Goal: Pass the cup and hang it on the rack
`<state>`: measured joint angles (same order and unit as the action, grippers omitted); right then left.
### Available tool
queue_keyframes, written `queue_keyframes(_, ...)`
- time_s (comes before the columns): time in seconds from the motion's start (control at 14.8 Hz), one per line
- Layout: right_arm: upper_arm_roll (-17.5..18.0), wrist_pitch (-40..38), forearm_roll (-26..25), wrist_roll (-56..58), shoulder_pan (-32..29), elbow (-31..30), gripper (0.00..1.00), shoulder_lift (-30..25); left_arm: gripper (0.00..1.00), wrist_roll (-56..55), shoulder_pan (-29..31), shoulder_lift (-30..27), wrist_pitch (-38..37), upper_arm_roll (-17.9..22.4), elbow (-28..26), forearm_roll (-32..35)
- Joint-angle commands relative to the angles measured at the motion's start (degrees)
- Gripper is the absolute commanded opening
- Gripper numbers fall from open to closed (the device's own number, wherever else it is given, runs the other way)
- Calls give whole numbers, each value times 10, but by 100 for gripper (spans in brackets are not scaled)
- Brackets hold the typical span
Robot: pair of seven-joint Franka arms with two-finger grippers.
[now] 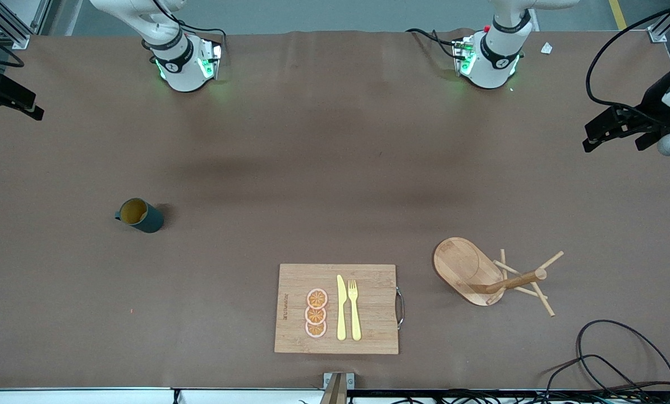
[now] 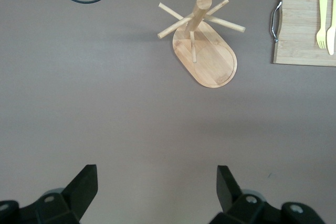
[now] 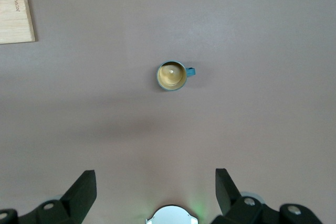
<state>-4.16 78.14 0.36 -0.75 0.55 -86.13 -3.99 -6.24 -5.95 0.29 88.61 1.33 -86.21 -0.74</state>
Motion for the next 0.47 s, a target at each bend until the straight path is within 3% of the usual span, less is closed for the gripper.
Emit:
queue_keyframes(0.0,-3,7,2,39,-3,-16,100,-12,100,9,1,5,-9,3,11,-4)
queue_keyframes(0.41,-7,8,4,44,-2,-16,100,-11,100,8,1,5,-9,3,12,-4)
